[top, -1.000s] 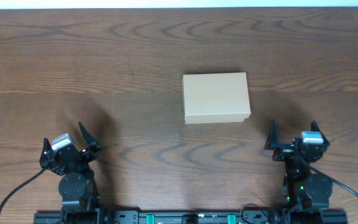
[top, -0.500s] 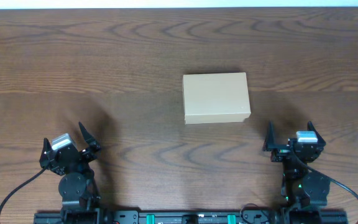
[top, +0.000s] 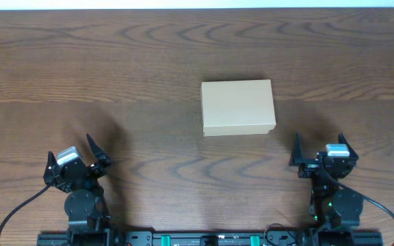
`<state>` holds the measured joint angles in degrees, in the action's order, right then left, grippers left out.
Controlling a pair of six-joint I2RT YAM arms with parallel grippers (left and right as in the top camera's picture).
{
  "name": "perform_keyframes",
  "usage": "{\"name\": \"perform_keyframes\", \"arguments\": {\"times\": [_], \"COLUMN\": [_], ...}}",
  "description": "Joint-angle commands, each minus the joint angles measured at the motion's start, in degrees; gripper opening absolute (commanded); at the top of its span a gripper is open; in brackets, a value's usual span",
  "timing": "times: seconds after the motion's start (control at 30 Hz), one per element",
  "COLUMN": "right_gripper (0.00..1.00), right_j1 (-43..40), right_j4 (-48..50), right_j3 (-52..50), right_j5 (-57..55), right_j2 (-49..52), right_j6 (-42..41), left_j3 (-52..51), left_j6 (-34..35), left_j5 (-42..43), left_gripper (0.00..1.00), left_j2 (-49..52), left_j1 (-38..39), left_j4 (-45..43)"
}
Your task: Pack container
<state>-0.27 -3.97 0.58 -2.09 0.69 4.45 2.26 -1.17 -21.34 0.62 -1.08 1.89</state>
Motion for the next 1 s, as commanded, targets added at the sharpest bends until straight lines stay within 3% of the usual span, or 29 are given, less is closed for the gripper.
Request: {"name": "perform_keyframes", "arguments": {"times": [0.0, 0.97], "right_gripper": [0.99, 0.99], "right_j1": [-0.5, -0.5], "right_j4": [-0.1, -0.1], "right_j3": [-0.3, -0.3], "right_j5": [0.4, 0.4], "right_j2": [-0.3, -0.3], "right_j6": [0.8, 0.7], "left_j3": [-1.9, -1.9], "left_j6": [-0.3, -0.3], "left_j5": [0.4, 0.4], "left_gripper": [0.95, 0.95], "left_j2": [-0.3, -0.3], "left_j1": [-0.3, -0.3], "left_j4": [0.9, 0.9]}}
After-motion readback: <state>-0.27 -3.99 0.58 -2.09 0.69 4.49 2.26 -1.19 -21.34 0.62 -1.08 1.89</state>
